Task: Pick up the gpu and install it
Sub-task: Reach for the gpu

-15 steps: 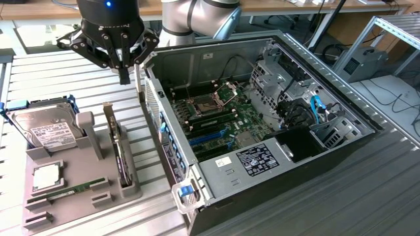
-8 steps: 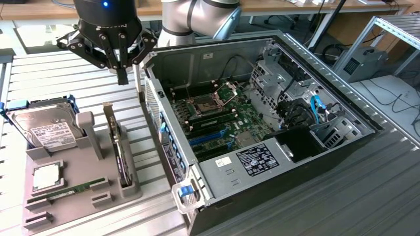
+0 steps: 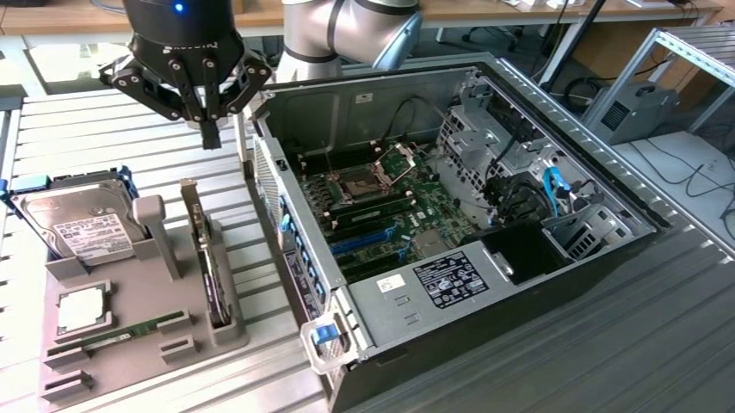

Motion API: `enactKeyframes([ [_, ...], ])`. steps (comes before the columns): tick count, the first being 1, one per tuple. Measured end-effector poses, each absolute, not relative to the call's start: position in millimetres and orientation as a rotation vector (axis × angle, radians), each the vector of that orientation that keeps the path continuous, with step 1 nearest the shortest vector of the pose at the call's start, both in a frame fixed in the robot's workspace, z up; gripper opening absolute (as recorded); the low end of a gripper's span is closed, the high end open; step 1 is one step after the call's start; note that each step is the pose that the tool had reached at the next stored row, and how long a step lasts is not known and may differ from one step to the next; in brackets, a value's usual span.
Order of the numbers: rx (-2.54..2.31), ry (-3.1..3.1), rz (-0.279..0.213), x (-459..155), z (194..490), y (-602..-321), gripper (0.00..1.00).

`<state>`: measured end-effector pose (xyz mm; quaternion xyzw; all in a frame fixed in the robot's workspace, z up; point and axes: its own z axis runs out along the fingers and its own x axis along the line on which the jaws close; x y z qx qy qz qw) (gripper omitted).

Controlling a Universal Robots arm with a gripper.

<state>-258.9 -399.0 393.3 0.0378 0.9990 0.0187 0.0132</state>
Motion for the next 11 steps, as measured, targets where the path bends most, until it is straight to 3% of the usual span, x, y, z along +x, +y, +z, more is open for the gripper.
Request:
enactKeyframes([
  [11,0.118,3.112,0.058,-264.3,393.3,-398.9,0.11],
])
